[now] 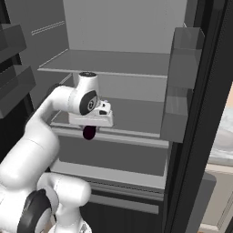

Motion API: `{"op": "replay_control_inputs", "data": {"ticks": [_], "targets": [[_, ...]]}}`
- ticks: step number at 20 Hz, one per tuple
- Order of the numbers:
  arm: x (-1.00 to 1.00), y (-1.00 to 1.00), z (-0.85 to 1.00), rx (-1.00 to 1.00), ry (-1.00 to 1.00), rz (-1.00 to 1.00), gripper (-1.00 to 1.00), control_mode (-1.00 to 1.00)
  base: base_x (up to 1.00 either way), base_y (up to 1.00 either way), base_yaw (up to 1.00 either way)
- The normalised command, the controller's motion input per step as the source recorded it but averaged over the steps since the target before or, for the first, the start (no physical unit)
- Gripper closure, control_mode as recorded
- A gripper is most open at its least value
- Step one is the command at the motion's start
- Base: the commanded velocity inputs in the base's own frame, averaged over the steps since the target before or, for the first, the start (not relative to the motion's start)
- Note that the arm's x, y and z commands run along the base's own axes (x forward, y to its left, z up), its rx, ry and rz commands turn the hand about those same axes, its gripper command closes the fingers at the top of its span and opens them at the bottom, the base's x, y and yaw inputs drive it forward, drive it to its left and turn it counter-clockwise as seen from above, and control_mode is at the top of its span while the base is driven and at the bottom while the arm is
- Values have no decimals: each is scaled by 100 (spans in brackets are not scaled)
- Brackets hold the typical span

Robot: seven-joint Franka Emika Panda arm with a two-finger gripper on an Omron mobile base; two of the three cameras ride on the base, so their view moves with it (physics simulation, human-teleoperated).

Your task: Pick eggplant from the fridge and place it on the plate on the counter.

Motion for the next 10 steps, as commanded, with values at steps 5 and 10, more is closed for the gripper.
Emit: {"op": "replay_control_inputs", "data": {"ticks": [5, 10], "targets": [[-30, 6, 35, -3, 0, 2, 100, -100, 0, 0, 0], [-43, 0, 42, 0, 0, 0, 100, -100, 0, 0, 0]]}}
